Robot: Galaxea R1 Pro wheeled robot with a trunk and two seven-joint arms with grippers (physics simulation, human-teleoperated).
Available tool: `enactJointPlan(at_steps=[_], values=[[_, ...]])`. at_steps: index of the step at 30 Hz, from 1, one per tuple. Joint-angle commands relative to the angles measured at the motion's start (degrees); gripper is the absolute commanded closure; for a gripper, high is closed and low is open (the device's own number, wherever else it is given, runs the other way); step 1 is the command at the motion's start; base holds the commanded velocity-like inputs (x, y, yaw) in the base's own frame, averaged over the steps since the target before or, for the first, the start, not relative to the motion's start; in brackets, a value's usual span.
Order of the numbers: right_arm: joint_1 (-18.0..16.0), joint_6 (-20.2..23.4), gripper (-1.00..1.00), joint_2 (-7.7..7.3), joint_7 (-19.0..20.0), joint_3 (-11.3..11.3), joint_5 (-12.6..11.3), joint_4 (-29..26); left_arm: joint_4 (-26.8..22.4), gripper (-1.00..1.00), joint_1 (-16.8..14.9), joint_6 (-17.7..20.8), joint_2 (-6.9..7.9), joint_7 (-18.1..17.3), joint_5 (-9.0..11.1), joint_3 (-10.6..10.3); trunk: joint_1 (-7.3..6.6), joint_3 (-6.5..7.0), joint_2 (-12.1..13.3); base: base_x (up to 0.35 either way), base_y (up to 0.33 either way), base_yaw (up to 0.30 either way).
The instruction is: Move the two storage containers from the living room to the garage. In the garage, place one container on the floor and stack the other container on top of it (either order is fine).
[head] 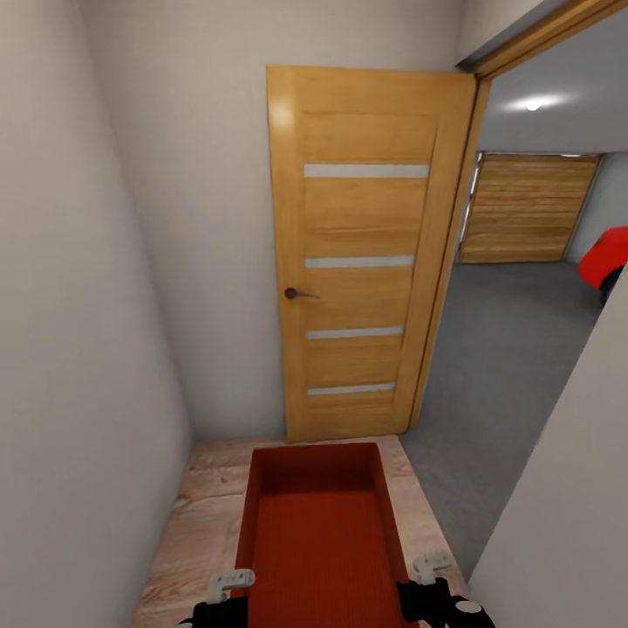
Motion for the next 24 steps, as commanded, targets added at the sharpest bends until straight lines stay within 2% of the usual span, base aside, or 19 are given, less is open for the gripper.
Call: enactJointPlan(at_steps=[1,10,24], values=[[-0.02,0.06,1.0,0.0,2.49,0.61,-0.62,-0.25,0.02,1.0,-0.05,0.37,0.12,2.21,-0.2,4.81,0.07,-0.13,-0.13,0.33,0.011,-0.001],[-0.02,0.04,1.0,0.0,2.66,0.61,-0.62,-0.25,0.02,1.0,-0.05,0.41,0.14,2.51,-0.33,4.83,0.07,-0.13,-0.13,0.317,0.002,0.0],[-0.02,0.01,1.0,0.0,2.83,0.61,-0.62,-0.25,0.06,1.0,-0.04,0.08,0.52,2.76,-0.9,4.92,0.07,-0.13,-0.13,0.027,0.0,0.0]])
